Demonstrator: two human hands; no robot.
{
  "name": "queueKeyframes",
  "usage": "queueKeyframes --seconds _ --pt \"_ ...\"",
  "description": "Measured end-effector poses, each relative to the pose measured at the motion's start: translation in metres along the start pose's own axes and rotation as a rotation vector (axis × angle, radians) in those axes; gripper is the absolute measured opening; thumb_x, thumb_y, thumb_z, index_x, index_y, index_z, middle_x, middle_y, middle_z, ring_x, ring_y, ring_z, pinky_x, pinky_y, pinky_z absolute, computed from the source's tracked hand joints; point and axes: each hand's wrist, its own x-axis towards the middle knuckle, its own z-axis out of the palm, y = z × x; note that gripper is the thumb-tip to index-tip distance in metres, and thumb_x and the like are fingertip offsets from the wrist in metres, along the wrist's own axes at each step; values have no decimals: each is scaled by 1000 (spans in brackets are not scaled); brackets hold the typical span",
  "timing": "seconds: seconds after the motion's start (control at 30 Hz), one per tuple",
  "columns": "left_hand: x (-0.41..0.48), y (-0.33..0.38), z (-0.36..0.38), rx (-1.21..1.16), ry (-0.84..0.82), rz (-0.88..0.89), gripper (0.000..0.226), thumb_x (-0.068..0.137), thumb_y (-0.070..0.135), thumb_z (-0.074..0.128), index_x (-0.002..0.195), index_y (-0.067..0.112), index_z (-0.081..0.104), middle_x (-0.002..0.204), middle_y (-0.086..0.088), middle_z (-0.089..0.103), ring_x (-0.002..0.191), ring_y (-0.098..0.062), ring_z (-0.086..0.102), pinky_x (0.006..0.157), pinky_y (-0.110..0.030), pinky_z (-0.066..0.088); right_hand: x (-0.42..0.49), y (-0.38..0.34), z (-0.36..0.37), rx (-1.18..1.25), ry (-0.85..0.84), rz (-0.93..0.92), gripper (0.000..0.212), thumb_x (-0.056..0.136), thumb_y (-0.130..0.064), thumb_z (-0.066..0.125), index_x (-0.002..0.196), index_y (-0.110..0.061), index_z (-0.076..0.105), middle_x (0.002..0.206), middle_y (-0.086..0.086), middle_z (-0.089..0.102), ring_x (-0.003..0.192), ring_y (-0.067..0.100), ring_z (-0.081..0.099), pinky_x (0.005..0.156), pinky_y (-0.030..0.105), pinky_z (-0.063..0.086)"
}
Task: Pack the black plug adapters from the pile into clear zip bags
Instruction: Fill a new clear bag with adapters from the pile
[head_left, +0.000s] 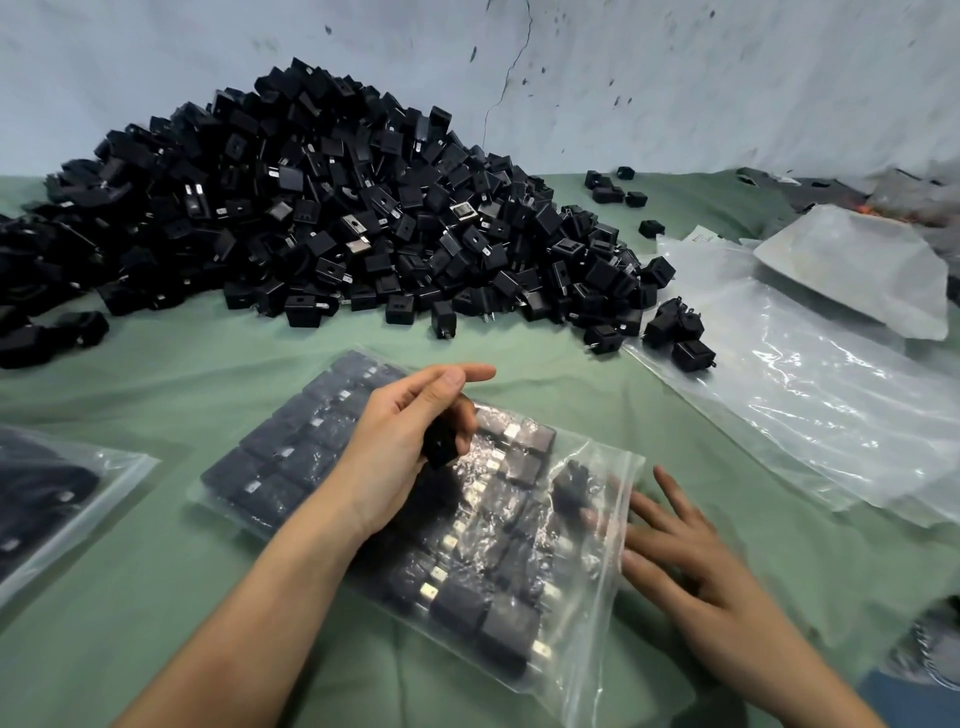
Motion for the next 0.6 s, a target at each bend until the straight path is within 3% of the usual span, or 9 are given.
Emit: queueKeyframes --seconds 0.1,0.17,0.23,0.3,0.47,0.6 --pt "0 0 -1 -8 -1 2 30 88 34 55 105 18 74 69 -2 60 58 -13 52 56 -18 44 -2 4 -7 44 18 -6 39 81 -43 48 112 -65 54 131 -44 40 139 -14 5 119 42 2" --pt "1 -1 -1 -15 0 2 29 90 34 56 106 17 73 71 -3 60 61 -13 53 57 -18 45 0 2 -6 36 14 -16 41 82 -40 47 121 -55 51 127 -50 37 138 -16 4 119 41 0" --pt "1 -1 0 -24 3 0 27 90 33 57 106 17 73 71 -3 59 63 -12 54 59 -18 46 5 -1 -2 19 21 -20 40 83 -39 45 122 -49 50 129 -45 40 137 -17 2 120 40 0" --pt "1 0 -1 -27 -1 5 29 88 33 57 105 17 74 72 -3 59 64 -12 54 59 -18 46 8 -4 1 18 37 -16 39 83 -40 43 121 -47 50 129 -42 41 137 -17 0 120 40 1" --pt "1 0 -1 -5 -12 -6 29 89 32 55 107 17 73 72 -3 59 62 -14 54 58 -18 45 13 -3 4 48 22 -17 34 86 -36 42 116 -51 49 113 -62 33 136 -18 -4 119 43 -2" --pt "1 -1 -1 9 -16 -5 30 91 31 51 108 17 72 72 -3 59 62 -13 53 59 -18 45 14 1 4 158 61 -18 31 82 -35 45 108 -46 60 114 -53 44 137 -15 5 119 45 3"
